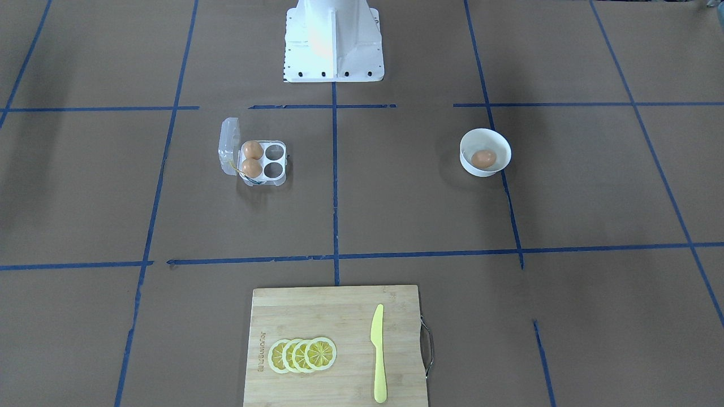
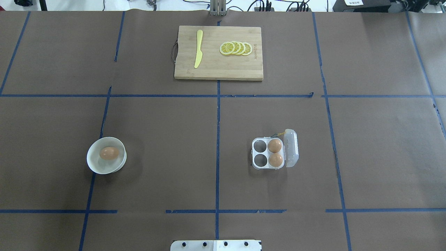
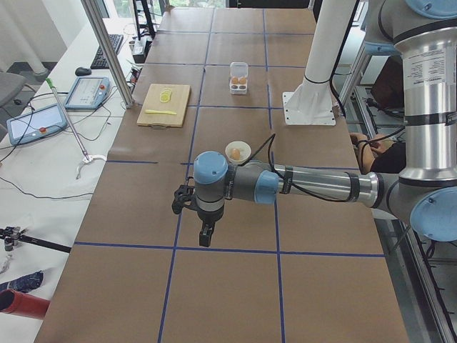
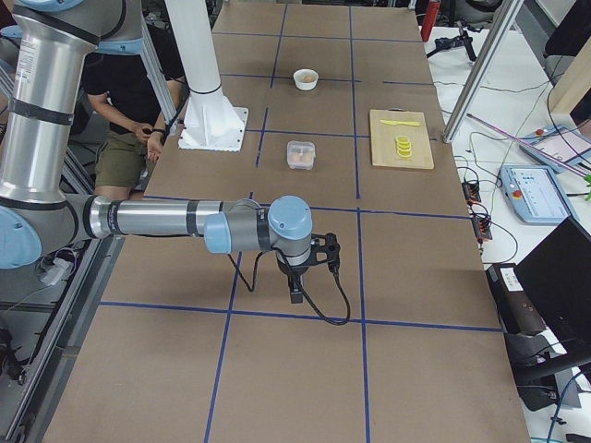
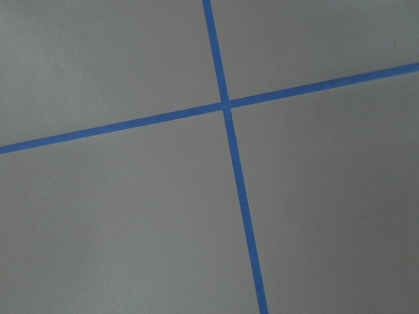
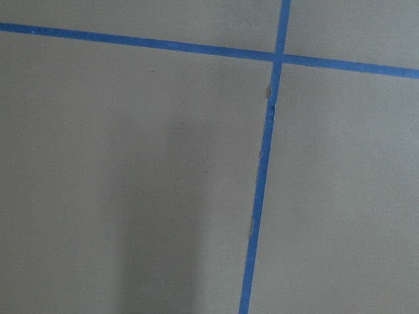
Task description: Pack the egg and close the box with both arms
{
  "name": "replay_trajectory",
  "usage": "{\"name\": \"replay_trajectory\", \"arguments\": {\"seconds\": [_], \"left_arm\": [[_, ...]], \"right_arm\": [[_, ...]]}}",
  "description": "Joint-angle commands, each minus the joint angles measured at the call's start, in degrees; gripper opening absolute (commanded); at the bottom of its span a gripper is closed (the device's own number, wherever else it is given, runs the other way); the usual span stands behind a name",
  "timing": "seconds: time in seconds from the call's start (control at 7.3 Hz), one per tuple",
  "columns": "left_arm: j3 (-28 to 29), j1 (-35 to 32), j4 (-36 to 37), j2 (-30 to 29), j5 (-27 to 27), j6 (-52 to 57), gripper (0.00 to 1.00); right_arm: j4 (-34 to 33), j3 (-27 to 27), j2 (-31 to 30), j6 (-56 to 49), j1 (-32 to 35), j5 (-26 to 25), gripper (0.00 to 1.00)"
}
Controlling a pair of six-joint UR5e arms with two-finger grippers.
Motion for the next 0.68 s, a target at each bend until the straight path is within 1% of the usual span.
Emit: {"name": "replay_trajectory", "arguments": {"seconds": [0.0, 0.14, 0.27, 0.55], "left_arm": [[-0.24, -0.13, 1.09, -0.26, -0.01, 2.26, 1.0], [-2.42, -0.21, 1.36, -0.34, -0.1, 2.28, 1.0], [-3.31, -0.13, 1.27, -0.35, -0.1, 2.28, 1.0], [-3.41, -0.22, 1.1, -0.96, 0.08, 2.28, 1.0]], "right_arm": [[0.02, 0.18, -0.12, 0.0, -0.05, 0.01, 1.0], [0.02, 0.18, -0.04, 0.0, -0.05, 0.01, 1.0], [0.02, 0.18, -0.03, 0.0, -0.05, 0.01, 1.0], [0.02, 0.18, -0.12, 0.0, -0.05, 0.01, 1.0]]}}
